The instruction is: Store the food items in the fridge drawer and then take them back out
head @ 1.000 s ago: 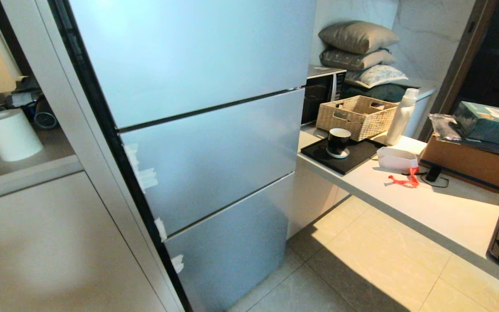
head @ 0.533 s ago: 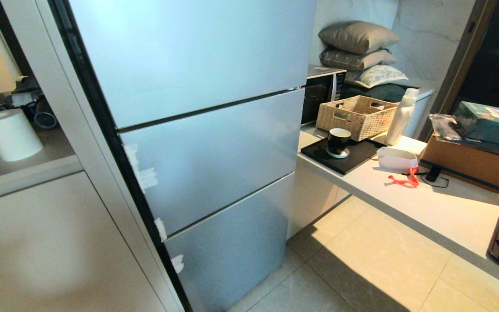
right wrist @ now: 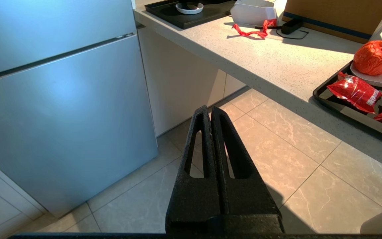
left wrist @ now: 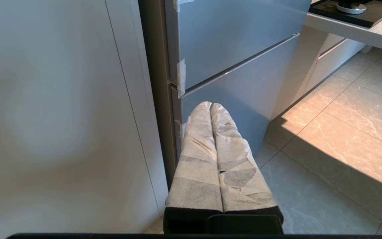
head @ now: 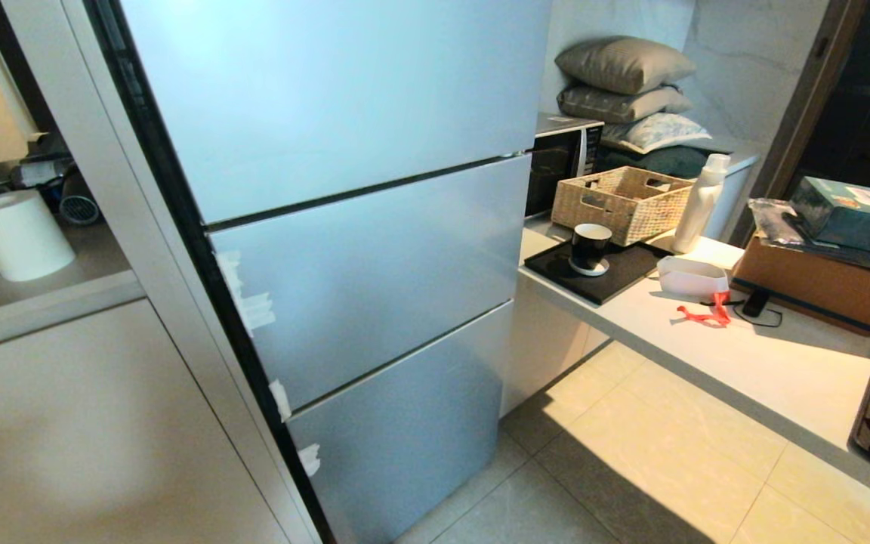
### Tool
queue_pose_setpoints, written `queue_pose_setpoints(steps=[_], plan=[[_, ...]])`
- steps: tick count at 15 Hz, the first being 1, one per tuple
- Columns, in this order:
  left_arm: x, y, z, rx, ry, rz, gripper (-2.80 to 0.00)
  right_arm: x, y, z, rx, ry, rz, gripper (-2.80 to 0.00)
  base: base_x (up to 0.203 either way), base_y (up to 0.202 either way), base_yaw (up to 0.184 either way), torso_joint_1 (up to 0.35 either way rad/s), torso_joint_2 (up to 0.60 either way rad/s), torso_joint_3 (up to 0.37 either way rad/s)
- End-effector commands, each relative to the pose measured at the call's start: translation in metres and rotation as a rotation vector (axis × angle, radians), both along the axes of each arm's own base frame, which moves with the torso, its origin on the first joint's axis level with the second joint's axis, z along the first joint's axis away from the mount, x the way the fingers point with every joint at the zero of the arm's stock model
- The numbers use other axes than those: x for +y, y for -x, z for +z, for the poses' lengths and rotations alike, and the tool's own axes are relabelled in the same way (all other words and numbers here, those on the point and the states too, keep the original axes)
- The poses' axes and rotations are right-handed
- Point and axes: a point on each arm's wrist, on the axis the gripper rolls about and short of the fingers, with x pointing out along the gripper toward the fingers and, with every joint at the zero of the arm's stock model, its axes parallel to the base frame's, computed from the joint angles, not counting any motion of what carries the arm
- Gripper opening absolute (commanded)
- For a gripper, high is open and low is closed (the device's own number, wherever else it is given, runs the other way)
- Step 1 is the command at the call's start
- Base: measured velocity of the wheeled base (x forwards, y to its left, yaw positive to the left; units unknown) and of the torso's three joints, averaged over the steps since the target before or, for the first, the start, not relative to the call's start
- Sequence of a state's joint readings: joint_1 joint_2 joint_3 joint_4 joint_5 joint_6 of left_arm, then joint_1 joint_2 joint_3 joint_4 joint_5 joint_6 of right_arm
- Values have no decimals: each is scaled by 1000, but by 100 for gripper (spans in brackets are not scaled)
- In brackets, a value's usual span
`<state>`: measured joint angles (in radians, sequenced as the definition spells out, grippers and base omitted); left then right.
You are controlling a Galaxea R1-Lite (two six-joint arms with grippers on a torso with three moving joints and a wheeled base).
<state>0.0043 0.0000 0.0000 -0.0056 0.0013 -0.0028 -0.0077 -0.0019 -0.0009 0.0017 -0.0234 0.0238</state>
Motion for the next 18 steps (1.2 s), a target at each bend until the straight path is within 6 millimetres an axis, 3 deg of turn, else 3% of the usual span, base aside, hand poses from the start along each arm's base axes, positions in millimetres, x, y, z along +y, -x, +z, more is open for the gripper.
queue_pose_setpoints(steps=[1,18], plan=[[0,0,0,1,0,1,-280,0,0,0,4,-1,0,-280,0,0,0,0,0,0],[0,0,0,1,-3,1,-280,0,0,0,1,-19,-6,-280,0,0,0,0,0,0]])
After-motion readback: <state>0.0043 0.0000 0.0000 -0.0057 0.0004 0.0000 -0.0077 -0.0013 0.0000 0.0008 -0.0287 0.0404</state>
